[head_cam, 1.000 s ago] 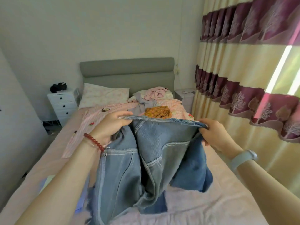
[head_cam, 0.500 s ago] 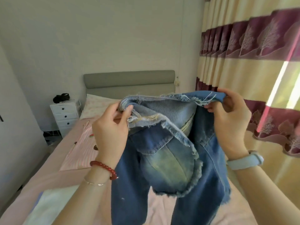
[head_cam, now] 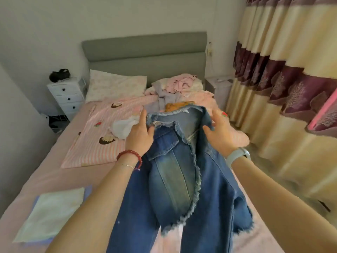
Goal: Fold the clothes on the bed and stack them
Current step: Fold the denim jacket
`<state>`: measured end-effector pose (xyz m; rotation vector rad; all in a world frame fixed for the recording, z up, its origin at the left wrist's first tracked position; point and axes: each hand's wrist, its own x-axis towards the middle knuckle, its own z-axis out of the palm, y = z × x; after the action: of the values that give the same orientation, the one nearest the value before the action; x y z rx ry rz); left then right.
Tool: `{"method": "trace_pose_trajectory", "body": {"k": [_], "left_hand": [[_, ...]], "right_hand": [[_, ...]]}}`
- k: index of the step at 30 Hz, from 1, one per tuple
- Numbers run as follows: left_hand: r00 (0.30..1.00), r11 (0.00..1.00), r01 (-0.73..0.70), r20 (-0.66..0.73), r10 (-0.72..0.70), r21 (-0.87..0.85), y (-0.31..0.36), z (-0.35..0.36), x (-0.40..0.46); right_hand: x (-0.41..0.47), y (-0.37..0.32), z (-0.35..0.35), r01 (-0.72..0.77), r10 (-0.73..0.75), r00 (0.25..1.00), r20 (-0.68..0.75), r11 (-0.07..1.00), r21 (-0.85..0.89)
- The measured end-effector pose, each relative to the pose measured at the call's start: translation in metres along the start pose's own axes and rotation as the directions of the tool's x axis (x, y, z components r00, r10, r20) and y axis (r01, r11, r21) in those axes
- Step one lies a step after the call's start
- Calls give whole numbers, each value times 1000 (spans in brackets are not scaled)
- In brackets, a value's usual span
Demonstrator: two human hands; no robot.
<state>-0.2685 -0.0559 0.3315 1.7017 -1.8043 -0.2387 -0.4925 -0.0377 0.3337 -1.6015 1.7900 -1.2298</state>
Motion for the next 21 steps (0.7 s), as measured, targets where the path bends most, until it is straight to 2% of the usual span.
{"method": "trace_pose_trajectory", "body": {"k": [1,3,6,10,12,15,18,20,21], "left_hand": [[989,997,72,129,-71,1,-16,22,8],[954,987,153,253,-160,48,-48,65,5],[869,966,240,422,-257,95,-88,128,-36],[662,900,414,635,-399,134,-123,196,-119],[564,859,483,689,-456,173,-135,224,-156],[441,766,612,719,-537,198,-148,260,-200],[342,667,721,740,-580,189,-151,287,-231],[318,598,787,730,-605,152,-146,297,-243],[347,594,794,703,-621,132,-144,300,-245]], "right_hand": [[8,22,14,-54,62,988,142,997,-59],[11,68,39,-164,205,927,314,974,-153],[-15,141,71,-278,362,841,402,926,-255],[-81,231,105,-445,583,678,448,810,-382],[-113,265,117,-527,681,598,422,731,-434],[-151,302,131,-678,809,500,309,587,-442],[-178,324,144,-852,898,305,317,406,-332],[-191,331,150,-875,887,262,381,385,-294],[-193,331,150,-872,874,261,411,396,-289]]}}
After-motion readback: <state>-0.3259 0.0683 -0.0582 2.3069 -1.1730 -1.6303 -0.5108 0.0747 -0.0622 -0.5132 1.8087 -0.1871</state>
